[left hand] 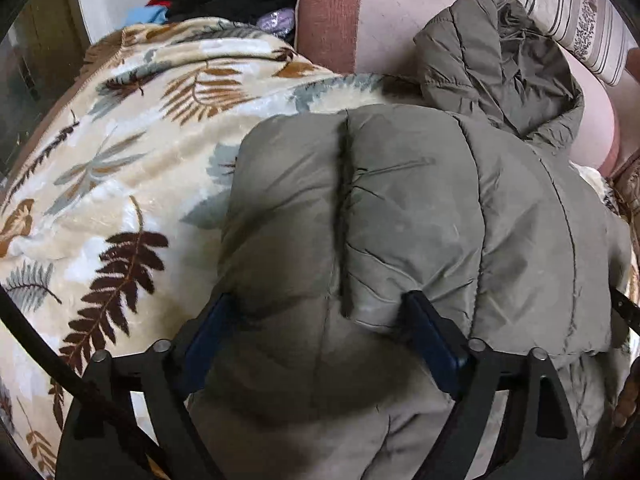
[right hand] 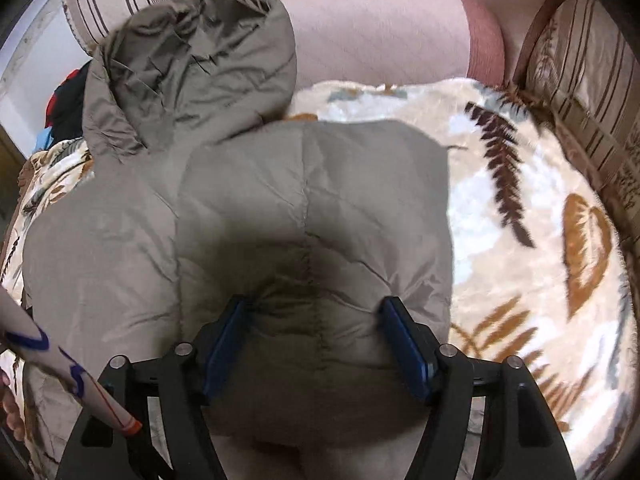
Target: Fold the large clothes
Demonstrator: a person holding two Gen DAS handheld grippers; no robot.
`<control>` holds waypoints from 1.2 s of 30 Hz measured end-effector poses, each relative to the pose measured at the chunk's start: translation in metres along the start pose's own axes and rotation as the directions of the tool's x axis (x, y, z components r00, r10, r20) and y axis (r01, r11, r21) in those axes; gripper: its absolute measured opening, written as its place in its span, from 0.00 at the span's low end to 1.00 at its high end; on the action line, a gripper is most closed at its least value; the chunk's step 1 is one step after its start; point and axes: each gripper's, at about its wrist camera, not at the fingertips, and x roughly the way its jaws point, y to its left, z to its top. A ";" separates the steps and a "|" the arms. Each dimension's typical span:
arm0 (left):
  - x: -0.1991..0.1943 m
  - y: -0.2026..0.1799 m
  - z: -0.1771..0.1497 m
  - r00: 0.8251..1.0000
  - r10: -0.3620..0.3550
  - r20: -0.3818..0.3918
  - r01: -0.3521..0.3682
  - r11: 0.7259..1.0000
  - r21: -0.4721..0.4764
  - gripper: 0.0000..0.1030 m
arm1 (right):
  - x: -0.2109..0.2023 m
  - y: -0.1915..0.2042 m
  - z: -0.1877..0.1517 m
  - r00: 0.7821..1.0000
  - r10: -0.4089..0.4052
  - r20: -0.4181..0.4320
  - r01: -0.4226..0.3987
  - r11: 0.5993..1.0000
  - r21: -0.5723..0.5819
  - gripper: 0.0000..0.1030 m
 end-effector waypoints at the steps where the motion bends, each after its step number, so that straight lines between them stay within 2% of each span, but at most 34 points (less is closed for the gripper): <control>1: 0.000 -0.001 0.000 1.000 0.005 0.002 -0.005 1.000 0.004 0.86 | 0.002 0.001 0.001 1.000 -0.013 0.007 0.013 1.000 -0.004 0.78; 3: -0.006 -0.002 0.002 1.000 0.006 0.004 -0.006 1.000 0.012 0.86 | 0.003 0.002 0.002 0.999 -0.045 0.015 0.045 0.999 -0.006 0.84; 6: -0.034 0.009 -0.008 1.000 -0.007 0.014 0.007 1.000 0.006 0.86 | -0.014 -0.003 0.003 0.999 -0.033 0.023 0.032 0.999 0.024 0.85; 9: -0.069 0.030 -0.036 0.999 -0.007 0.039 0.006 0.999 0.033 0.86 | -0.045 -0.012 -0.005 0.999 -0.021 0.033 0.020 0.999 0.036 0.85; 11: -0.081 0.045 -0.061 0.999 -0.004 0.043 0.002 0.999 0.051 0.86 | -0.066 -0.022 -0.022 0.999 -0.025 0.026 0.024 1.000 0.011 0.85; 14: -0.082 0.064 -0.098 1.000 0.000 0.004 0.000 0.998 0.056 0.86 | -0.079 -0.042 -0.063 0.998 -0.050 -0.038 0.050 0.998 -0.023 0.85; 15: -0.081 0.069 -0.108 1.000 -0.005 -0.014 0.006 0.999 0.048 0.86 | -0.081 -0.050 -0.080 0.996 -0.064 -0.063 0.062 0.998 -0.026 0.83; 18: -0.075 0.080 -0.143 0.997 -0.034 -0.068 0.035 0.999 0.010 0.83 | -0.084 -0.070 -0.128 0.988 -0.090 -0.124 0.089 0.996 -0.015 0.63; 19: -0.077 0.082 -0.155 0.997 -0.043 -0.071 0.043 0.999 -0.006 0.83 | -0.088 -0.077 -0.143 0.988 -0.085 -0.129 0.087 0.996 0.007 0.62; 22: -0.086 0.082 -0.180 0.997 -0.049 -0.055 0.048 0.999 -0.026 0.83 | -0.104 -0.094 -0.177 0.992 -0.037 -0.122 0.048 0.994 0.096 0.62; 25: -0.103 0.082 -0.202 1.000 -0.030 0.004 0.030 0.998 -0.051 0.84 | -0.123 -0.107 -0.204 0.996 -0.009 -0.089 0.024 0.986 0.168 0.62; 27: -0.114 0.082 -0.208 0.999 -0.030 0.024 0.031 0.997 -0.067 0.83 | -0.132 -0.111 -0.219 0.995 -0.013 -0.100 0.031 0.983 0.183 0.62; 30: -0.128 0.078 -0.215 1.000 0.008 0.015 -0.007 1.000 -0.026 0.83 | -0.148 -0.111 -0.231 0.997 -0.022 -0.075 0.034 0.985 0.167 0.62; 34: -0.147 0.076 -0.222 0.992 0.099 0.083 -0.102 0.994 0.038 0.83 | -0.173 -0.100 -0.234 0.996 -0.084 -0.010 0.084 0.992 0.094 0.62; 36: -0.155 0.080 -0.221 0.989 0.108 0.100 -0.112 0.993 0.031 0.83 | -0.187 -0.089 -0.232 0.997 -0.080 0.024 0.078 0.995 0.058 0.62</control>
